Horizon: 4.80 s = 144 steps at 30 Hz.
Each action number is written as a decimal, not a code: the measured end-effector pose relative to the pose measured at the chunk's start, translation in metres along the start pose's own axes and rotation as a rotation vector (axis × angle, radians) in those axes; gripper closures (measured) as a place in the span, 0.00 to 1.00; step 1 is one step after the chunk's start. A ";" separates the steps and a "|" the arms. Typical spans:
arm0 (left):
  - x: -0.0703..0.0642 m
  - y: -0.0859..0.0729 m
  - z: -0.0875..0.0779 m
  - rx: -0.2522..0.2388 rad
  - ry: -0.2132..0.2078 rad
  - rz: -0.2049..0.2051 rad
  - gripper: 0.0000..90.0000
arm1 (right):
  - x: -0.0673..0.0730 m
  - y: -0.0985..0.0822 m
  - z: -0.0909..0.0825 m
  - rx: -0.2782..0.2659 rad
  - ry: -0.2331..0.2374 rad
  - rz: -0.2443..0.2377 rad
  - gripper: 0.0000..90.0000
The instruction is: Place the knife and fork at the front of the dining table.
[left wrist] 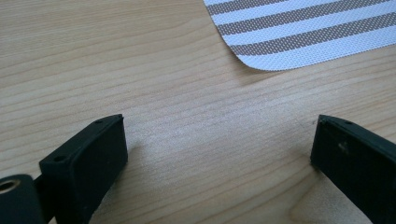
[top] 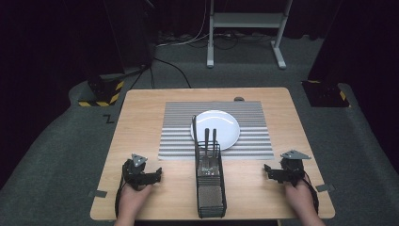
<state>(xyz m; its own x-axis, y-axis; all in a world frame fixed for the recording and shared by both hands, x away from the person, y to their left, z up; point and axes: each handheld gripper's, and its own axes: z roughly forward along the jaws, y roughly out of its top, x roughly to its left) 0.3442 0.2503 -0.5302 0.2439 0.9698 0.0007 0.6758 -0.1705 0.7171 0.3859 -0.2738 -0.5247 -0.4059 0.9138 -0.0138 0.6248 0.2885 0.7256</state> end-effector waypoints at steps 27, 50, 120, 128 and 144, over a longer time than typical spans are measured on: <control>0.000 0.000 -0.001 -0.001 -0.014 0.013 0.04 | -0.002 0.003 0.004 0.000 0.012 -0.012 0.11; -0.010 0.024 -0.022 -0.119 -0.129 0.070 0.05 | -0.001 0.004 0.005 0.001 0.005 -0.003 0.11; -0.114 0.100 -0.045 -0.480 -0.224 0.117 0.46 | 0.000 0.004 0.004 0.001 0.006 -0.004 0.11; -0.124 0.102 -0.049 -0.524 -0.229 0.130 0.71 | 0.000 0.003 0.004 0.000 0.005 -0.004 0.11; -0.135 0.101 -0.051 -0.543 -0.217 0.115 0.89 | 0.000 0.003 0.003 0.001 0.004 -0.005 0.11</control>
<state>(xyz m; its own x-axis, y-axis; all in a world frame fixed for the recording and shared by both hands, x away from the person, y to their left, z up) 0.3439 0.1115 -0.4222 0.4693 0.8830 -0.0022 0.1981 -0.1029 0.9748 0.3903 -0.2720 -0.5247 -0.4119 0.9111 -0.0149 0.6236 0.2937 0.7245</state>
